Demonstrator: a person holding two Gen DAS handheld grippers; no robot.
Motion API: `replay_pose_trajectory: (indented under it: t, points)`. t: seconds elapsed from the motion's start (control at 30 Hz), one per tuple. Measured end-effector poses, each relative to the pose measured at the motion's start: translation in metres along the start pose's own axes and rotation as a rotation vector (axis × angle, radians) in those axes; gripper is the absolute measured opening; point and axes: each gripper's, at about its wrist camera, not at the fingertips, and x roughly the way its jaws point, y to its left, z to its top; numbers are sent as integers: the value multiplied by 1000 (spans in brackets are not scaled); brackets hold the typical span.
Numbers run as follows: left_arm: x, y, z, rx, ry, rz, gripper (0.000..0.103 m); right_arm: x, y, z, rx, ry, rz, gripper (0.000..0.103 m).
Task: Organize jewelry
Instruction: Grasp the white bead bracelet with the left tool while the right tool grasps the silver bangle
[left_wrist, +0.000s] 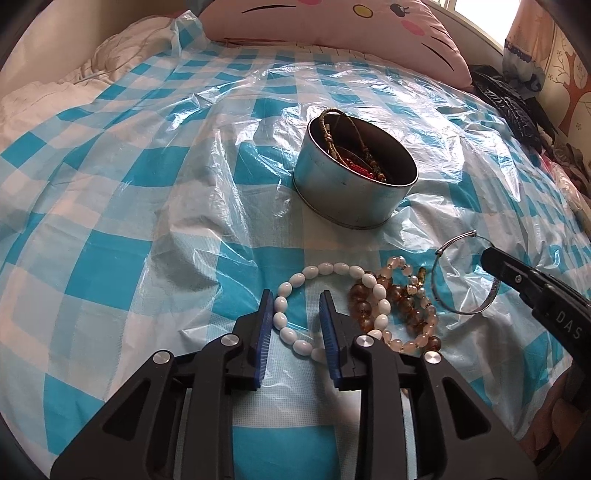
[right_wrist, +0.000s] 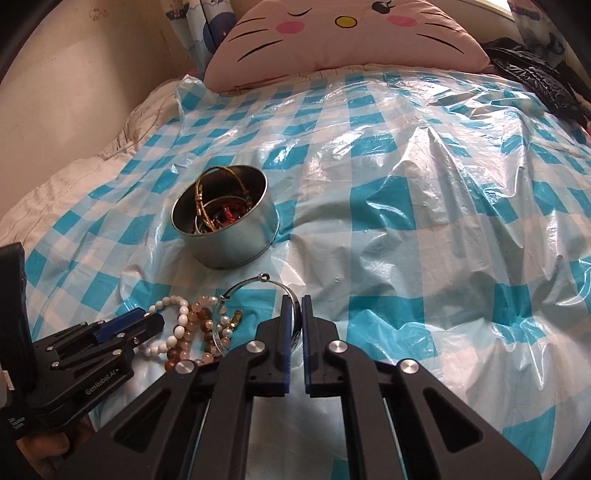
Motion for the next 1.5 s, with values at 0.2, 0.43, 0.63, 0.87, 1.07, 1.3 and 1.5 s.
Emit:
replay_pose_trajectory:
  t: [0.2, 0.43, 0.63, 0.87, 1.07, 1.3, 1.5]
  points:
    - [-7, 2, 0, -4, -30, -25, 11, -7, -3, 3, 26, -32, 7, 6]
    - [-17, -2, 0, 10, -76, -29, 5, -4, -2, 3, 31, -22, 3, 6]
    - [-15, -2, 1, 10, -66, -22, 4, -2, -7, 3, 46, -21, 11, 6]
    - [-20, 11, 2, -42, -89, -42, 4, -2, -7, 3, 48, -18, 11, 6]
    - [-9, 11, 5, -36, -48, -32, 38, 0, -10, 4, 55, -11, 18, 6]
    - [6, -3, 2, 34, -7, 60, 26, 5, -11, 5, 61, 7, 27, 7]
    - [-4, -5, 2, 43, -43, 42, 7, 5, -14, 4, 74, 7, 23, 7]
